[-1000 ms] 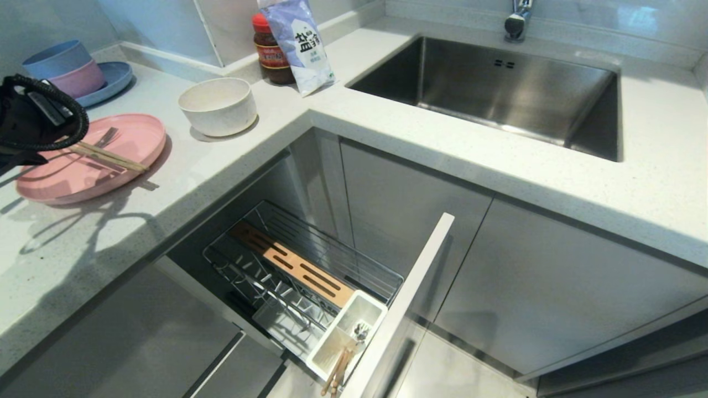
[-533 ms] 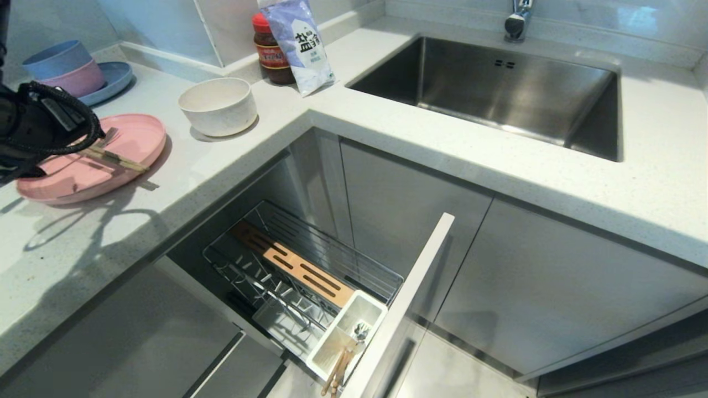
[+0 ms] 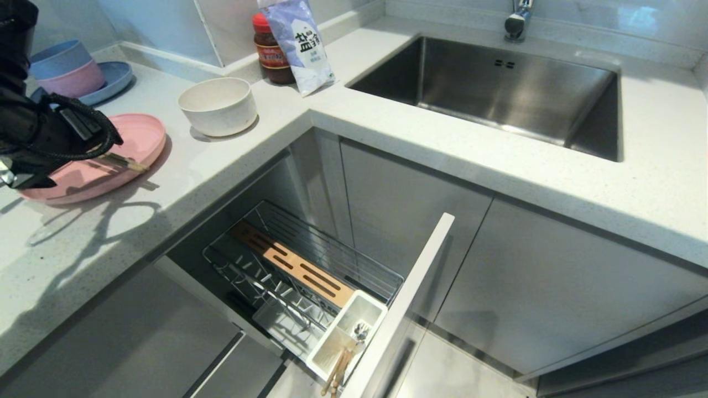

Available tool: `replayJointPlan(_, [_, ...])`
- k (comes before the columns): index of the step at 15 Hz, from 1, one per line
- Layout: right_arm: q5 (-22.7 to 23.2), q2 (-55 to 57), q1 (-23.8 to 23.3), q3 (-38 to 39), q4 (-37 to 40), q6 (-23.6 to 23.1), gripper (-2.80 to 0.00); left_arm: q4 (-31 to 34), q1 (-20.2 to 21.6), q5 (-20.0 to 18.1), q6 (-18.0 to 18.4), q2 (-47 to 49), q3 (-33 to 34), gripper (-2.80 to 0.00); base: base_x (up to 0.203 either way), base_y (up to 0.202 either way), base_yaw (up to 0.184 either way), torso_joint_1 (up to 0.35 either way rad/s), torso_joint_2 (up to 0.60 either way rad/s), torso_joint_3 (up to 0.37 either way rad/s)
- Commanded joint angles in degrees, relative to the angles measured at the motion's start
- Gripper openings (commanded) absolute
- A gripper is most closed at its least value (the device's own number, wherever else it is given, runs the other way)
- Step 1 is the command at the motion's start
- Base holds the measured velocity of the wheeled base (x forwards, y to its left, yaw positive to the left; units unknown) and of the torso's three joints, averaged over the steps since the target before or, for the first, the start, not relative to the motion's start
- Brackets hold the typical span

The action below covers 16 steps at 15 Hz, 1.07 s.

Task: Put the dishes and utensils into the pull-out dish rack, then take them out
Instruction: Pick up the chopsticks and place it in the cupboard

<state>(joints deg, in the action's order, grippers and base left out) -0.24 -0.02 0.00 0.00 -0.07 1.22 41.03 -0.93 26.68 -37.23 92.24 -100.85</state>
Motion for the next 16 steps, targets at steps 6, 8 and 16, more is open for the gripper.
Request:
replayJointPlan(6, [0.0,-0.2,0.0,0.1,0.0,0.0,-2.8,0.1,0.1,-0.1,-0.1,1.1,0.0,0.0,0.0,0.0,0.0,0.0,0.0,0.0])
replayJointPlan(8, [0.0,-0.2,0.0,0.1,0.0,0.0,-2.8,0.1,0.1,-0.1,-0.1,1.4,0.0,0.0,0.0,0.0,0.0,0.0,0.0,0.0])
replayJointPlan(16, [0.0,-0.2,0.0,0.1,0.0,0.0,-2.8,0.1,0.1,-0.1,0.0,1.5,0.0,-2.8,0.0,0.0,0.0,0.0,0.0,0.0])
